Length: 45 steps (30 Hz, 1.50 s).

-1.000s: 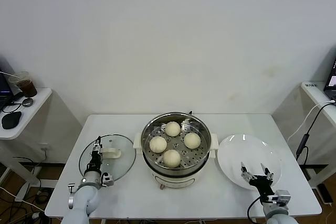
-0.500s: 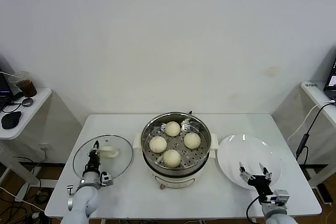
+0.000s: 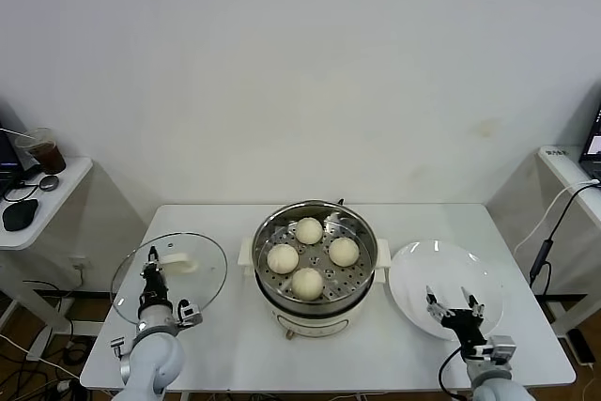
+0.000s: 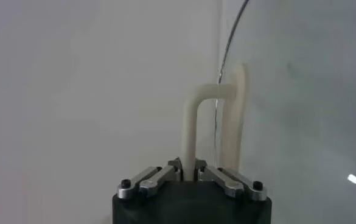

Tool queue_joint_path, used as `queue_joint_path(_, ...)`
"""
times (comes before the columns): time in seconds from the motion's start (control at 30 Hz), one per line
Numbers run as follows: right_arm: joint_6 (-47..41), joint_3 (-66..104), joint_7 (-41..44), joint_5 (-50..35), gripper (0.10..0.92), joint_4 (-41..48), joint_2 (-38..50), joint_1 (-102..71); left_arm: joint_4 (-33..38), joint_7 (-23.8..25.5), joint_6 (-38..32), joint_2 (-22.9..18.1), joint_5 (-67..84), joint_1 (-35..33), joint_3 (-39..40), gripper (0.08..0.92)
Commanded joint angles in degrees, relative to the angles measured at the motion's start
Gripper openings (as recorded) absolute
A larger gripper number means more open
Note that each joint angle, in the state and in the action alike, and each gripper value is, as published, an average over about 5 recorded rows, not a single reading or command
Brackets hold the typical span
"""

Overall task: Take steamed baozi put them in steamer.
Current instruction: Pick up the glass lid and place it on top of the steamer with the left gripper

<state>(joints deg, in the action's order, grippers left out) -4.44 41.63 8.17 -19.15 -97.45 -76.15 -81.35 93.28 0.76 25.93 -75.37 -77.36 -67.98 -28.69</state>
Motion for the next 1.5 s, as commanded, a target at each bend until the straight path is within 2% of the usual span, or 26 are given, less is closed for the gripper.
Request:
queue_joint_path(0.03, -0.56, 0.56, -0.04, -0.05, 0.823, -1.27, 0.12, -0.35, 13.82, 10.61, 12.61, -2.71, -7.08, -2.29, -1.11, 0.17)
queue_joint_path(0.17, -0.63, 0.64, -0.07, 0.06, 0.823, -1.69, 0.12, -0.72, 18.34, 14.73, 13.56, -4.69, -10.38, -2.85, -0.72, 0.17)
queue_joint_path(0.37, -0.59, 1.04, -0.01, 0.24, 0.823, -1.94, -0.06, -1.01, 23.12, 16.34, 13.58, -8.59, -14.84, -4.34, 0.13, 0.17)
queue_joint_path(0.57, -0.5, 1.38, 0.08, 0.29, 0.823, -1.81, -0.22, -1.22, 25.34, 19.26, 13.61, -9.19, -17.02, -2.93, 2.64, 0.17)
queue_joint_path(0.87, -0.61, 1.54, 0.14, 1.39, 0.823, -1.33, -1.22, -1.01, 22.35, 20.32, 13.6, -11.4, -19.73, 0.58, 12.48, 0.17)
queue_joint_path(1.2, -0.73, 2.61, 0.23, 2.0, 0.823, -0.91, -1.58, -1.14, 23.27, 22.82, 13.65, -12.69, -15.73, 3.25, 23.6, 0.17)
queue_joint_path(1.5, -0.63, 2.82, 1.04, 2.83, 0.823, -1.11, -1.84, -1.72, 18.39, 22.64, 13.69, -13.65, -13.11, 8.76, 30.65, 0.17)
